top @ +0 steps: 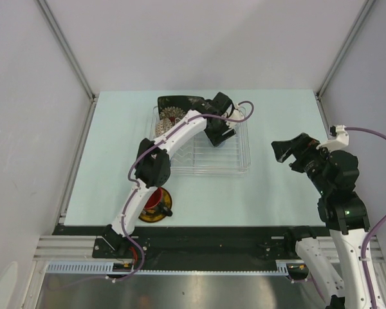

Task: Load the mixed dishes into the dish rack

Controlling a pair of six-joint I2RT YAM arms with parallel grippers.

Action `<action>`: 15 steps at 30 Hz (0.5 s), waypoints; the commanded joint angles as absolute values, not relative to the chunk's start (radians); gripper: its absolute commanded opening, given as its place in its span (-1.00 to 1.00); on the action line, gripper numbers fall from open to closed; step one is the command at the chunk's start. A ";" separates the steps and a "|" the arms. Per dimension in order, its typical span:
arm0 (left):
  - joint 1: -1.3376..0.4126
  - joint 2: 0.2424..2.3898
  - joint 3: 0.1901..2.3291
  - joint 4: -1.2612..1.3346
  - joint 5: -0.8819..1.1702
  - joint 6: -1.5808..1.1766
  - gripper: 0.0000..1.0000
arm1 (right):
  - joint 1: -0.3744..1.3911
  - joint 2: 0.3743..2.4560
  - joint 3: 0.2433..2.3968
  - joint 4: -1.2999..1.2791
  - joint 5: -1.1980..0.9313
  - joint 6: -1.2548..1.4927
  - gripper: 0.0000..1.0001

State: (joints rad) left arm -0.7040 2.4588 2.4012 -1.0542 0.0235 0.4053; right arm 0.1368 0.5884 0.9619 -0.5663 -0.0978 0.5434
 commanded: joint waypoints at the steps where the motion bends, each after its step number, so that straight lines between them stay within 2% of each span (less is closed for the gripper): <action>1: -0.704 2.468 2.416 -1.014 0.003 0.456 -1.00 | 0.146 0.565 0.942 -0.557 -0.091 0.555 0.99; 6: -0.706 2.477 2.411 -0.976 0.003 0.466 -1.00 | 0.150 0.557 0.907 -0.546 -0.106 0.581 1.00; 7: -0.706 2.477 2.410 -0.971 0.003 0.465 -0.90 | 0.155 0.555 0.899 -0.543 -0.104 0.584 1.00; 9: -0.706 2.473 2.401 -0.962 0.002 0.459 -0.60 | 0.160 0.555 0.893 -0.538 -0.106 0.587 1.00; 10: -0.707 2.470 2.395 -0.956 0.005 0.457 -0.16 | 0.166 0.555 0.890 -0.534 -0.106 0.589 0.99; 12: -0.709 2.448 2.362 -0.925 0.002 0.453 0.35 | 0.175 0.558 0.884 -0.528 -0.107 0.591 0.99; 13: -0.709 2.444 2.353 -0.917 0.003 0.453 0.79 | 0.179 0.560 0.881 -0.529 -0.109 0.591 1.00; 14: -0.709 2.433 2.342 -0.910 0.003 0.451 0.97 | 0.192 0.558 0.877 -0.525 -0.107 0.589 0.99; 15: -0.709 2.431 2.341 -0.901 0.002 0.451 0.99 | 0.198 0.560 0.873 -0.523 -0.106 0.594 1.00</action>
